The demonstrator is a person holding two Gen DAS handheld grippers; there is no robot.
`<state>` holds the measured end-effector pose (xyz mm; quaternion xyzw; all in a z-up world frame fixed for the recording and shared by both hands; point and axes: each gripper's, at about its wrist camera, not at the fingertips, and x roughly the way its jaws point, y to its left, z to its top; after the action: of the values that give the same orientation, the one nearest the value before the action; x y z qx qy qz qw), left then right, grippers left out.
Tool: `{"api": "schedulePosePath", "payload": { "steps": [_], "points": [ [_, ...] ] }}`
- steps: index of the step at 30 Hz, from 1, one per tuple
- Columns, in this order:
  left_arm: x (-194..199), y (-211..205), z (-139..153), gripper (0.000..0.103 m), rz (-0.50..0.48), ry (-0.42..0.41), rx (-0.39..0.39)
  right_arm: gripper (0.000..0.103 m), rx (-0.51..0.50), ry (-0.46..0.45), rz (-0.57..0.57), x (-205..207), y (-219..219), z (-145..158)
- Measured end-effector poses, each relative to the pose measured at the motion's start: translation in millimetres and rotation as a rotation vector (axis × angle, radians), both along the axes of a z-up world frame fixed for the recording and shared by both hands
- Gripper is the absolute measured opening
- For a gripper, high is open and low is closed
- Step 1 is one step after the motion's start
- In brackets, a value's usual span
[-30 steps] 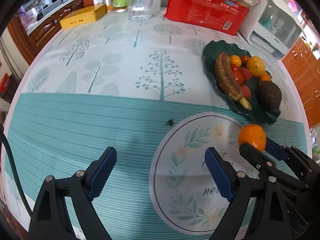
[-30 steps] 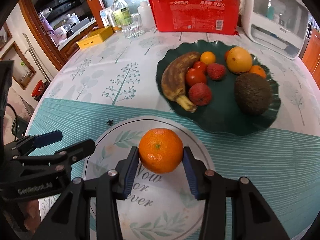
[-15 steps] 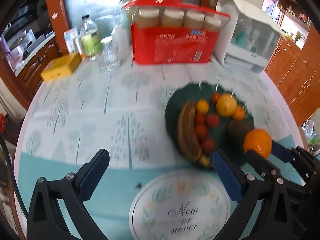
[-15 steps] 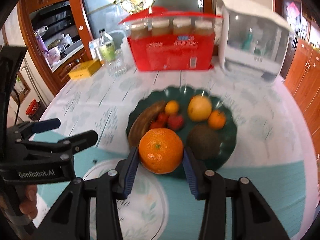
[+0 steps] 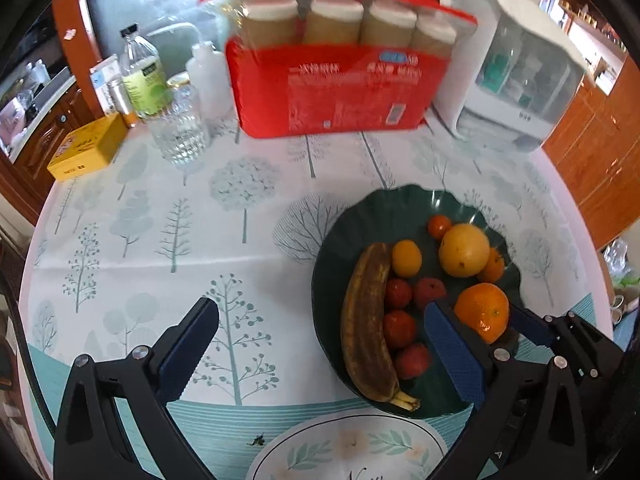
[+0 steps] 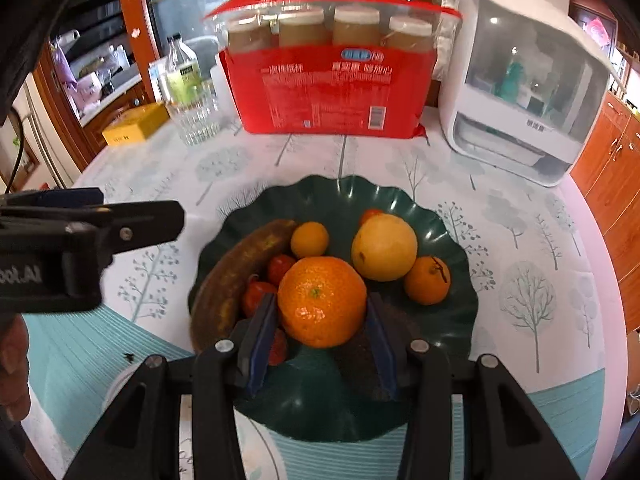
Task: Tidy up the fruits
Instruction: 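Carry the orange over the green plate with the right tool, then lower the orange onto the green plate and open the right tool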
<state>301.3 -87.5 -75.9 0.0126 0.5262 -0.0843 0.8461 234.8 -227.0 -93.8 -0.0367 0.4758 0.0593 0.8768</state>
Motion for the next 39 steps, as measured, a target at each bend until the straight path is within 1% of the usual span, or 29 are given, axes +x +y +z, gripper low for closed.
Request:
{"api": "schedulePosePath", "payload": {
  "steps": [4,6,11,16,24,30,34,39],
  "points": [
    [8,-4,-13,0.102,-0.006,0.027,0.003,0.046,-0.007,0.02,0.007,3,1,-9],
    [11,-6,-17,0.102,-0.007,0.036,0.0,0.046,-0.011,0.015,0.012,3,1,-9],
    [13,-11,-22,0.102,-0.025,0.046,-0.003,0.046,0.013,0.016,0.018,3,0,-8],
    [10,-16,-19,0.102,-0.043,0.045,-0.015,0.047,0.036,0.01,0.004,-1,-4,-5],
    [-1,-17,-2,0.102,-0.054,0.031,-0.052,0.047,0.047,-0.002,-0.006,-13,-6,4],
    [-21,-13,10,0.102,-0.047,0.025,-0.088,0.047,0.066,-0.006,-0.038,-24,-11,12],
    [-44,-8,11,0.102,-0.044,0.03,-0.107,0.047,0.076,0.004,-0.054,-36,-13,13],
    [-73,-3,12,0.102,-0.036,0.025,-0.112,0.047,0.077,0.019,-0.066,-56,-12,12]
  ]
}}
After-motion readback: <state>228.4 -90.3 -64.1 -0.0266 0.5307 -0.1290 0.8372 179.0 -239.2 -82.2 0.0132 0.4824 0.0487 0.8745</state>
